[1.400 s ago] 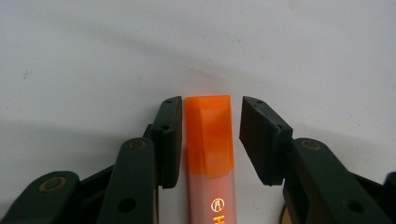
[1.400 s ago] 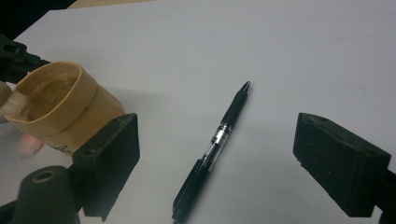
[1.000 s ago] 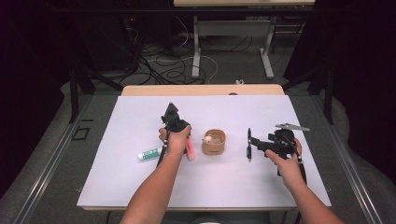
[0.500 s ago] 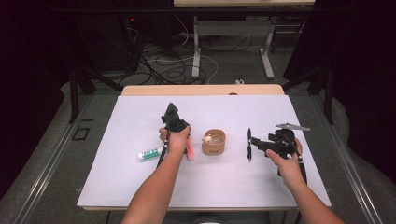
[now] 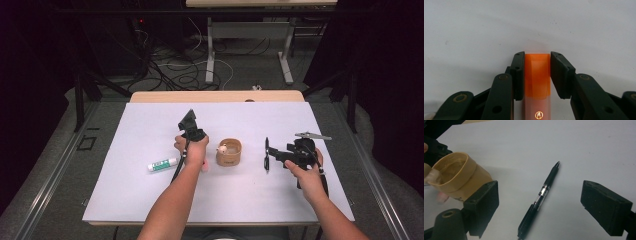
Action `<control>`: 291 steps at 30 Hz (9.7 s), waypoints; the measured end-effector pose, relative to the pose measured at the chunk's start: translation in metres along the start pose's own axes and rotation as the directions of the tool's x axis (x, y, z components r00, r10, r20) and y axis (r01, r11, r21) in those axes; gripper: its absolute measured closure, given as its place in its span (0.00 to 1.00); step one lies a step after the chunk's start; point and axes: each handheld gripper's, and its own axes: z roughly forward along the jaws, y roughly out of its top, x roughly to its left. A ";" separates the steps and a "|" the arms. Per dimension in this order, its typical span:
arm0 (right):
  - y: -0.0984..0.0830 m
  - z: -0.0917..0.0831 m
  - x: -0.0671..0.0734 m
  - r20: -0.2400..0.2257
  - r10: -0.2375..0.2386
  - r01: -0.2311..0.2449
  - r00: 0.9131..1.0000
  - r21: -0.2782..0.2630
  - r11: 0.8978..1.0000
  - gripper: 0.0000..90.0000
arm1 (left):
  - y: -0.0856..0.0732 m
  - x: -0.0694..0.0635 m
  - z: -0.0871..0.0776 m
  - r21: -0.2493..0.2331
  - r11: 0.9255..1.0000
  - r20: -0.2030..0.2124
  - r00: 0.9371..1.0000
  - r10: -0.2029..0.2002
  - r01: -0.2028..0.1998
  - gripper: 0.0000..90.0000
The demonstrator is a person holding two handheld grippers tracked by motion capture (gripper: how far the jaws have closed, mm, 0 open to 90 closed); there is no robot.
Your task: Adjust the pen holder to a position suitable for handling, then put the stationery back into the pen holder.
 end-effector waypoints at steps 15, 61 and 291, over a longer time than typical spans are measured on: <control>0.000 0.000 -0.001 0.001 0.011 -0.011 1.000 0.005 1.000 0.16 | 0.001 0.008 -0.001 0.001 1.000 0.051 0.999 -0.014 0.014 0.74; 0.000 -0.001 0.005 -0.017 -0.023 0.023 1.000 -0.013 1.000 0.22 | -0.030 0.049 -0.072 -0.341 0.923 0.377 0.874 0.306 -0.177 0.74; 0.027 0.052 0.109 -0.098 -0.299 0.272 0.949 -0.226 0.936 0.83 | -0.044 0.096 -0.131 -0.620 0.716 0.247 0.786 0.567 -0.321 0.05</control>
